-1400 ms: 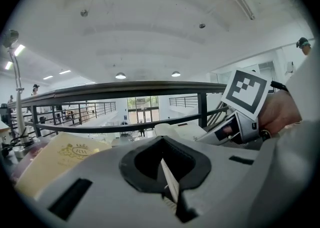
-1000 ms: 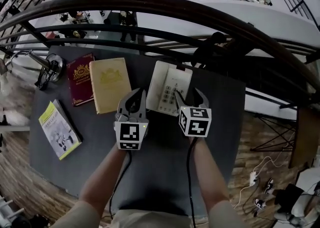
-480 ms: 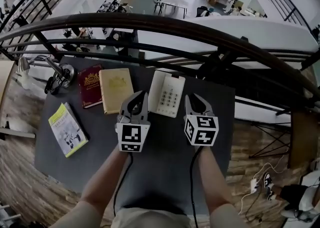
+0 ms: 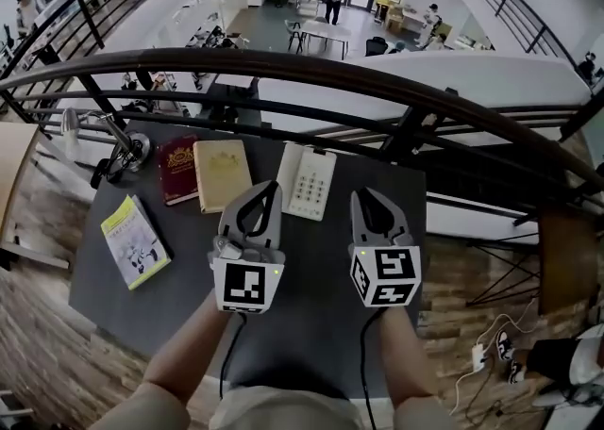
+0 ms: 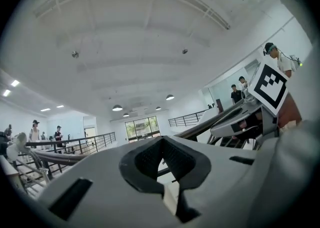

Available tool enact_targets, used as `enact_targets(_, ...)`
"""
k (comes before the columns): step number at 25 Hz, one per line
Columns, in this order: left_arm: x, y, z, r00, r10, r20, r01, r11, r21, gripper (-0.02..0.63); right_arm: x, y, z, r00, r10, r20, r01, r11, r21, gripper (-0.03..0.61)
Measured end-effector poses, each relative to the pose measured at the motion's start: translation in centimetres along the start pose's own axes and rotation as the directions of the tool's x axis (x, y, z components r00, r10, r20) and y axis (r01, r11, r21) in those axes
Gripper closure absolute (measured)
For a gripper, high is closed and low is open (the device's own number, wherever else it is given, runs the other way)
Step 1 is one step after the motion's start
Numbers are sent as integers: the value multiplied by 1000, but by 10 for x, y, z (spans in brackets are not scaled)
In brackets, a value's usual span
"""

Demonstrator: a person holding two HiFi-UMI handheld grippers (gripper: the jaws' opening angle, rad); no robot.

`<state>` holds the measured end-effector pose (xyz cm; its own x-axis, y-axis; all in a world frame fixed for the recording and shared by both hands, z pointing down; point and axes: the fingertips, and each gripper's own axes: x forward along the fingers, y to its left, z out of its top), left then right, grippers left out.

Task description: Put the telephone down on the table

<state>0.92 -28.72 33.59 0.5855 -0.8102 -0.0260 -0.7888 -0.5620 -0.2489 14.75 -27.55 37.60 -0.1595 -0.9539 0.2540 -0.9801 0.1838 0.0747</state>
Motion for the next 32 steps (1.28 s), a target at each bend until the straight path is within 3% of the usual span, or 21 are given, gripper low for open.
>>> enact_targets(5,-35,-6,49,992,40,120,-31,996,-80,611,-61,13,45,993,4,116,7,995,-96,551)
enact_targets(11,-79,-15,82,989,52,139,-43,997,-70,611,-123,38,82,973,52,223,-15,986,-165,552)
enact_targets(13,-90,-19,86,989,46,142,-36,997,-68,611,-138,48,86,967,70,244,-34,988,-148,552)
enact_targets(19,-113,-44,78,991,18,134,-3,993,-115,611,-169,77,60,969,73,238,-60,996,-62,554)
enact_targets(22,-123,-63,67,993,-35,108,47,993,-108,611,-175,81,33,974,101,205,-104,995,3,554)
enact_targets(26,-136,-81,48,996,-84,42,86,995,-51,611,-183,75,13,977,83,197,-90,996,26,554)
enact_targets(32,-144,-89,32,997,-74,25,77,990,-115,611,-189,71,5,977,67,201,-75,997,35,569)
